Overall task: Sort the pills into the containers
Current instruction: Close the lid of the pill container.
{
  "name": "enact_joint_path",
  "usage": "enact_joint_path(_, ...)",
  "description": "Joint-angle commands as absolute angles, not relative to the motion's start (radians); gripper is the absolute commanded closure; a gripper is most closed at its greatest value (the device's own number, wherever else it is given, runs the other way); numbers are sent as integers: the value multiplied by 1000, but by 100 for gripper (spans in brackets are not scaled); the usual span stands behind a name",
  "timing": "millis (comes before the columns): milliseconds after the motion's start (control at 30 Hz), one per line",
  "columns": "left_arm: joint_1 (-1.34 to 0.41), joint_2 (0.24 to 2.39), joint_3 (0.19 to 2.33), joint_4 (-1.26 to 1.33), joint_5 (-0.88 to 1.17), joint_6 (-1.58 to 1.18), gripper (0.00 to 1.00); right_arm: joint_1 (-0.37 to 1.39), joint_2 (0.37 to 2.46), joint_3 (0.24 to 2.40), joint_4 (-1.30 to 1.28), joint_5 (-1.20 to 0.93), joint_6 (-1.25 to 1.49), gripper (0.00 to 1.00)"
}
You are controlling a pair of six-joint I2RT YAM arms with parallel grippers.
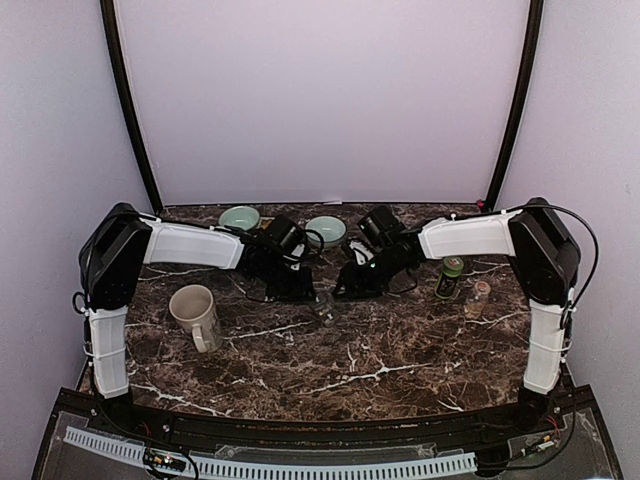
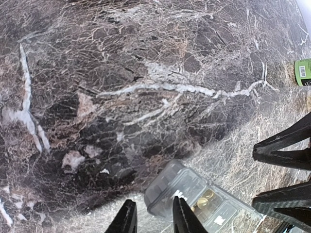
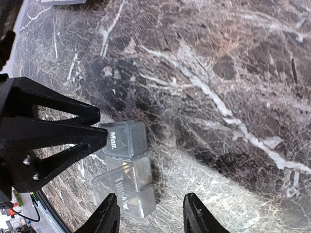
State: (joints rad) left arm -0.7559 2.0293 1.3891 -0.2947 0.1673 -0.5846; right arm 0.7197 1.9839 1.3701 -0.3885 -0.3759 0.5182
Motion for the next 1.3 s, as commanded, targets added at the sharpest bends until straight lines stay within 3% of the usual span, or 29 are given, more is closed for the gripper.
enact_joint_path(0, -761, 2029, 1416, -327, 167, -589, 71, 730, 1942, 1340, -359, -401, 536, 54)
enact_joint_path(1267, -779, 2037, 1407, -299, 201, -585, 71, 746, 1977, 1365, -357, -419, 540, 54)
